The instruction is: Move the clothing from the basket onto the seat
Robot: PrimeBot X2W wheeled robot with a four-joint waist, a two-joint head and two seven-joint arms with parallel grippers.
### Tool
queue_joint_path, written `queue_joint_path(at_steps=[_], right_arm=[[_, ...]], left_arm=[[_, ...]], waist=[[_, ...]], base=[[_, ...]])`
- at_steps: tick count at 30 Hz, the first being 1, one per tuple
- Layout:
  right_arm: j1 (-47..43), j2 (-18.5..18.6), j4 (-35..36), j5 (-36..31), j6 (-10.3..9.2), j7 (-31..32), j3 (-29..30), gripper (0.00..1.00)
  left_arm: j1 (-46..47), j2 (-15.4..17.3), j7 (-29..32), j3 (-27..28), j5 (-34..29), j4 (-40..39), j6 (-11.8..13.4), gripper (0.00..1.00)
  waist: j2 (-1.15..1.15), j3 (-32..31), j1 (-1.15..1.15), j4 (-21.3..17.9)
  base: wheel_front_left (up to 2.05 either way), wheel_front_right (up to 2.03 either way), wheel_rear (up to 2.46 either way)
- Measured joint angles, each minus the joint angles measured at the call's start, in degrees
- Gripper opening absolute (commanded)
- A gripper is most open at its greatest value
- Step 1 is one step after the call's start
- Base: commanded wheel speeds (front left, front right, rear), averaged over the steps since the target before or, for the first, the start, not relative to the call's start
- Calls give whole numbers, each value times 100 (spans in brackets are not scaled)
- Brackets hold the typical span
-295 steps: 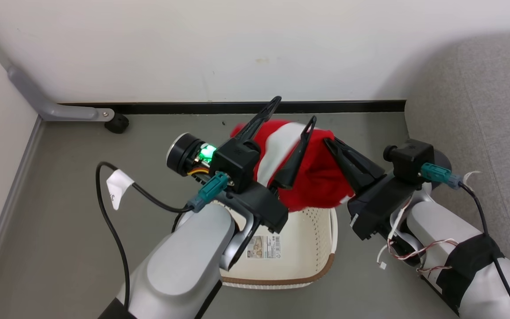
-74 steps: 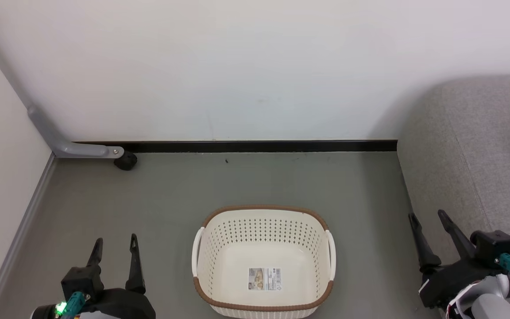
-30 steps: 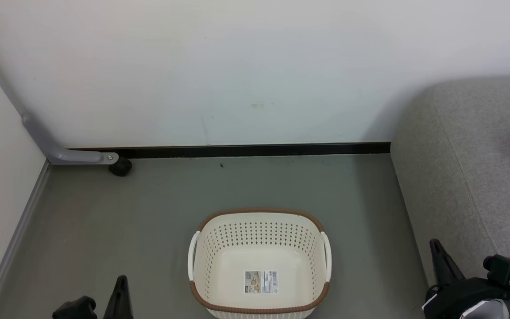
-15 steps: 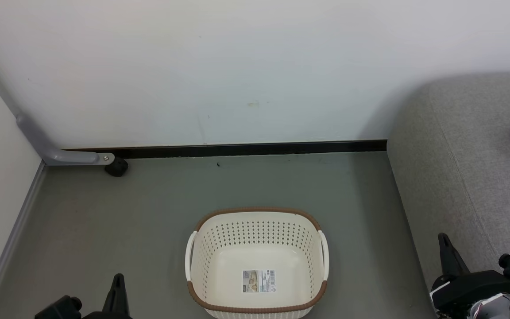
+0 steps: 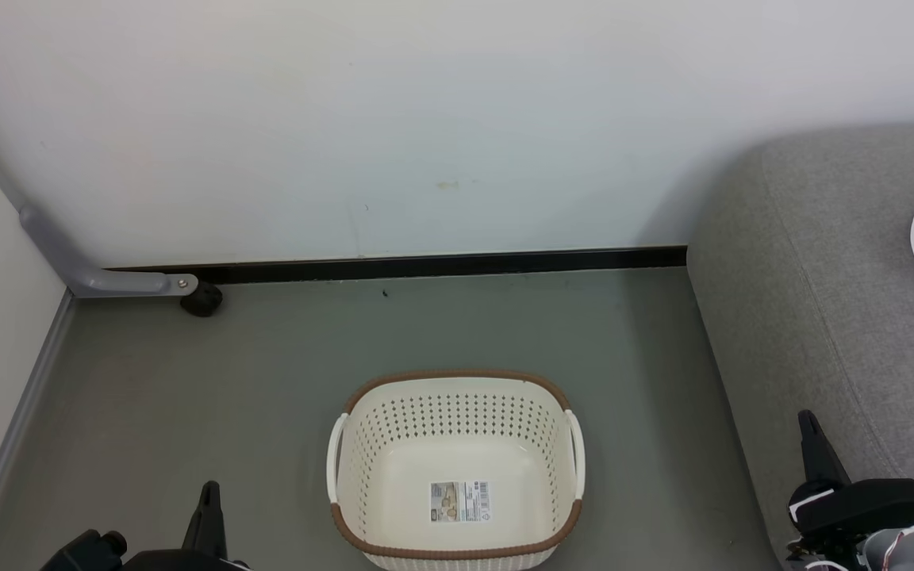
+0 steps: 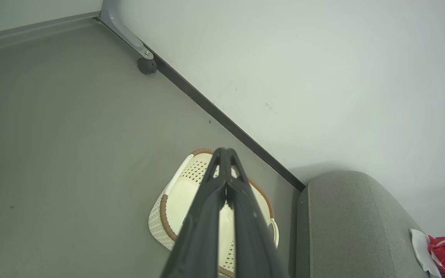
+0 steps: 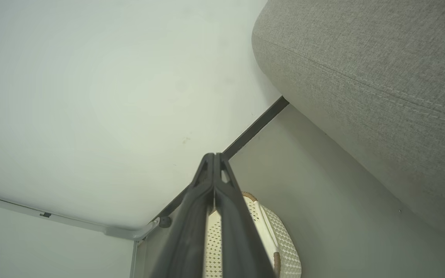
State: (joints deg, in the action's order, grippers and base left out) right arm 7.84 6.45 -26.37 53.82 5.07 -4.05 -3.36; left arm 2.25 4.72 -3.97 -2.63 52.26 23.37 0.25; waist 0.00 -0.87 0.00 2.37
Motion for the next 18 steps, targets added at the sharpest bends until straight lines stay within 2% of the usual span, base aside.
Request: queue_joint_path(at_steps=[18], right_arm=[[-49,-137,324,1322,57,364,408,0]], left_arm=[[81,-85,388,265,1362,-223,-280,0]], waist=[[0,36,0,-86]], base=[[0,0,0]])
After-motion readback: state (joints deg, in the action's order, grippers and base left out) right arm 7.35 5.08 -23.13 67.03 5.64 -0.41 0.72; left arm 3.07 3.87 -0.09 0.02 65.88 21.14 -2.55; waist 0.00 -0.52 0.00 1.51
